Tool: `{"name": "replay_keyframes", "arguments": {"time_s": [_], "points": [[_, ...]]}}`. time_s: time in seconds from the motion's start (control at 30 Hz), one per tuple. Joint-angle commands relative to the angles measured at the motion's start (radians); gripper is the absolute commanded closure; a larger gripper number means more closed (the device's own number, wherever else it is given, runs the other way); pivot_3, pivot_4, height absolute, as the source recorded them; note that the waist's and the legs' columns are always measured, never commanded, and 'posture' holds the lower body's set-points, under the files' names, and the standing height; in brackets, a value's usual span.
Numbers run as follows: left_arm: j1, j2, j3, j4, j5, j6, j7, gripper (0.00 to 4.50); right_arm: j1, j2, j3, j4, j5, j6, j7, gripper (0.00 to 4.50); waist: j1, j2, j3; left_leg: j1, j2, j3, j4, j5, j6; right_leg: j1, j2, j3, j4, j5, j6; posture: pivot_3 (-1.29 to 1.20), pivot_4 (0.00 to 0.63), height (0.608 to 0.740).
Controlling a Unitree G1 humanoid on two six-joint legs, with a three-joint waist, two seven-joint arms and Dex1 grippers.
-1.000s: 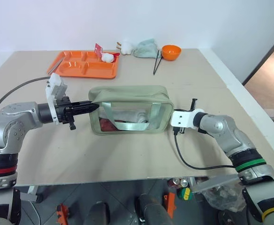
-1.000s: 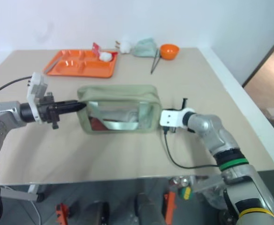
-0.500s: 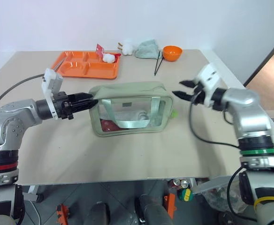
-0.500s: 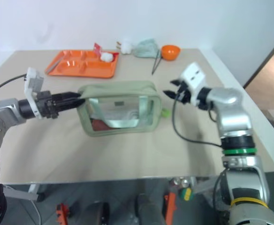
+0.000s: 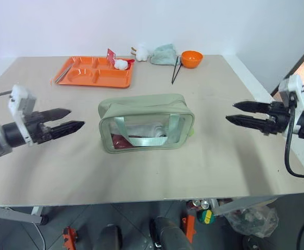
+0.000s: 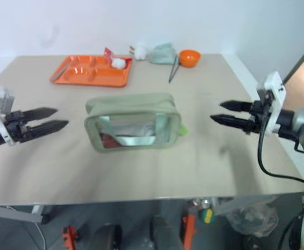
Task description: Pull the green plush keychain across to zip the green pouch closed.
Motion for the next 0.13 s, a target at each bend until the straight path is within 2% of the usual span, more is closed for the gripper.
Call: {"name": "replay_keyframes", "arguments": {"time_s": [0.03,0.13], "points": [[0.074,0.0,0.132,-0.027,-0.048,0.002,0.001,0.18,0.065,-0.013,-0.085,-0.049,0.034,0.004,-0.033,1.5,0.0,0.0,0.0,0.0,0.0,0.001,0.0,0.0,0.0,0.0,0.0,0.0,0.0,0.0,0.0,0.0,0.15,0.74],[0.088,-0.025,0.144,-0.031,-0.079,0.02,0.03,0.18,0.07,0.006,-0.068,-0.074,0.046,0.006,-0.065,1.5,0.0,0.0,0.0,0.0,0.0,0.001,0.001,0.0,0.0,0.0,-0.001,0.0,0.0,-0.001,-0.002,0.0,0.15,0.74]]}}
